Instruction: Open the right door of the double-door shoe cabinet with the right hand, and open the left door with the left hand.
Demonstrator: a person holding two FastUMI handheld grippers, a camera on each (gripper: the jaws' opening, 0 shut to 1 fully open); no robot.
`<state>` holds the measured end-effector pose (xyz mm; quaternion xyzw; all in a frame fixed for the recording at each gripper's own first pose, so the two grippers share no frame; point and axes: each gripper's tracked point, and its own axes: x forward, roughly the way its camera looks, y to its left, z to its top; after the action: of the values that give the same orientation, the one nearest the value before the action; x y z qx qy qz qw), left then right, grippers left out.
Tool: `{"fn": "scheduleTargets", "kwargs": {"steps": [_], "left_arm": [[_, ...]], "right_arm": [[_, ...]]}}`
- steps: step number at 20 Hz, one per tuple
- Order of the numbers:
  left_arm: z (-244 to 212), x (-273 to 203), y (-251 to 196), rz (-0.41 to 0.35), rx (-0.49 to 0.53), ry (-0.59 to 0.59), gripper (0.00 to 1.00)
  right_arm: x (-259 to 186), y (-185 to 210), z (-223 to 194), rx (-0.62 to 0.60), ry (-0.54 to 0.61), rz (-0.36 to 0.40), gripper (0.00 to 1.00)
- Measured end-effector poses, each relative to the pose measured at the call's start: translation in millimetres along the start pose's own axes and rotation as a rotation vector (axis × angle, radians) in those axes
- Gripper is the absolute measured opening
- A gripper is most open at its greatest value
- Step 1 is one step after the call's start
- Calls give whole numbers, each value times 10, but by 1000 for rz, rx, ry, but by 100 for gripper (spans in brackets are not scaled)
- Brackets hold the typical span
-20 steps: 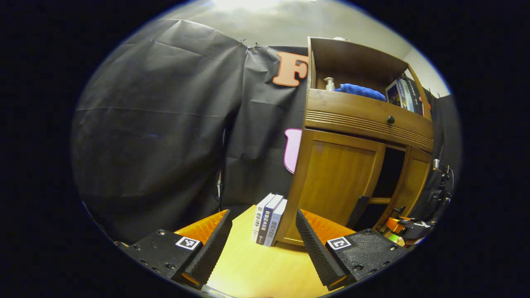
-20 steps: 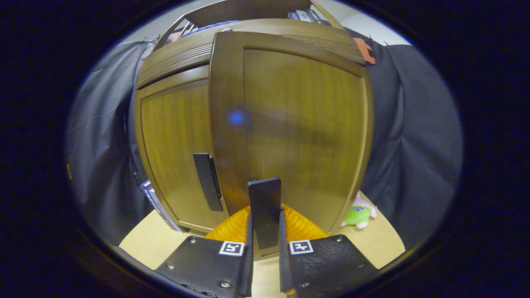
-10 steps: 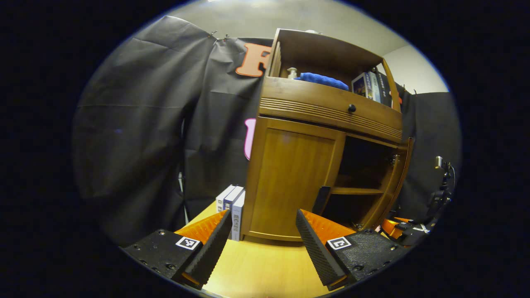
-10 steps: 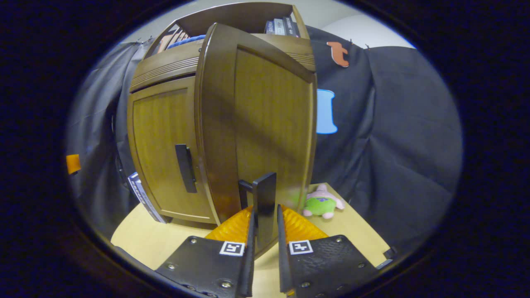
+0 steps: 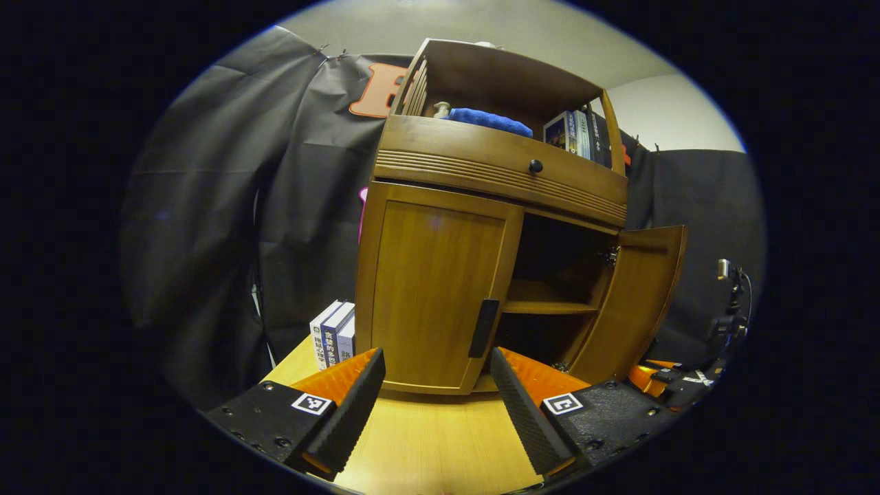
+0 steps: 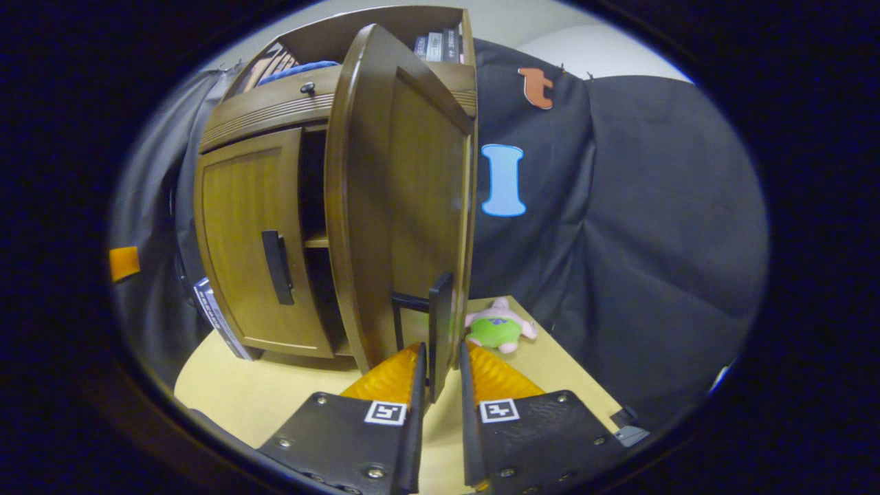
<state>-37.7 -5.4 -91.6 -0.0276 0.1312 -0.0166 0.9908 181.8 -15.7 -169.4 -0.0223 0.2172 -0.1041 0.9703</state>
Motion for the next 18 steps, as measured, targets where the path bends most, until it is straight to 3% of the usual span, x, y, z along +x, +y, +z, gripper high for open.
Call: {"fn": "scheduleTargets", "kwargs": {"steps": [9,18], "left_arm": [[-67,43,33,7,-13,15,96],[-157,137,-50,-17,-22,37,96]], "right_arm": [[-39,-281,-70,30,21,-59,23],[-43,-763,-95,-3,26,-175,23]]}}
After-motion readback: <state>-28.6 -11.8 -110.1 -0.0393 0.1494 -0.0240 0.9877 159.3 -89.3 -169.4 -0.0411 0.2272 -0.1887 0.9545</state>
